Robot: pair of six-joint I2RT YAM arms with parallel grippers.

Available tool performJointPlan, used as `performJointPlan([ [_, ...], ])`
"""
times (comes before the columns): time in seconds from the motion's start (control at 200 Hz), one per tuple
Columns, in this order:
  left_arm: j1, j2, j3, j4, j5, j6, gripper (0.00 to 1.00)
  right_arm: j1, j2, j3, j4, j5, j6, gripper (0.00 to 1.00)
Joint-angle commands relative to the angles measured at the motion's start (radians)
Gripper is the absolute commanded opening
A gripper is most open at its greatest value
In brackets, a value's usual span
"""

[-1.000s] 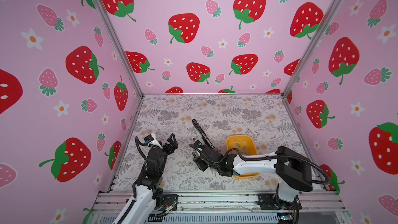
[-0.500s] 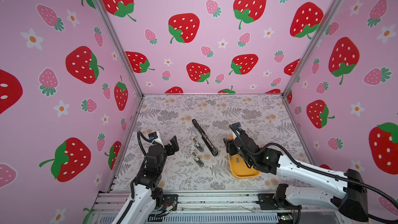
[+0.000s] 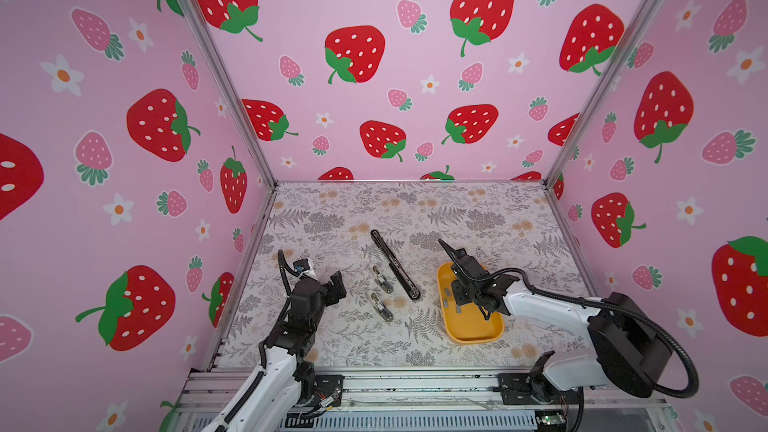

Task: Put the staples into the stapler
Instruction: 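Move the right gripper over the grey staple strips in the yellow tray, then grasp a grey staple strip in the tray with the right gripper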

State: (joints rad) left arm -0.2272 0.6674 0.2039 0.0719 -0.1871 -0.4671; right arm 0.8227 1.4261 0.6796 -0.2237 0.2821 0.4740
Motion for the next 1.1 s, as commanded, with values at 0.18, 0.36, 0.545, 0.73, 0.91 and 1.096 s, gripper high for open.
performJointPlan([
  [0.18,-0.007,-0.006,-0.005,0.03,0.014,0.008,0.93,-0.007,0.018,0.002,0.028,-0.046,-0.018,0.37],
  [0.36,-0.015,0.0,-0.004,0.031,0.006,0.011,0.93,-0.007,0.044,0.01,0.025,-0.038,-0.025,0.34],
  [0.545,-0.021,0.01,0.0,0.031,0.001,0.013,0.93,-0.007,0.069,0.008,0.031,-0.042,-0.02,0.31],
  [0.73,-0.024,0.008,0.001,0.027,-0.005,0.012,0.93,-0.007,0.084,0.005,0.025,-0.034,-0.023,0.28],
  [0.91,-0.024,0.004,0.0,0.026,-0.009,0.01,0.93,-0.007,0.087,-0.006,0.025,-0.038,-0.02,0.26],
  [1.096,-0.024,0.005,0.0,0.025,-0.011,0.008,0.93,-0.007,0.095,-0.017,0.038,-0.038,-0.018,0.23],
])
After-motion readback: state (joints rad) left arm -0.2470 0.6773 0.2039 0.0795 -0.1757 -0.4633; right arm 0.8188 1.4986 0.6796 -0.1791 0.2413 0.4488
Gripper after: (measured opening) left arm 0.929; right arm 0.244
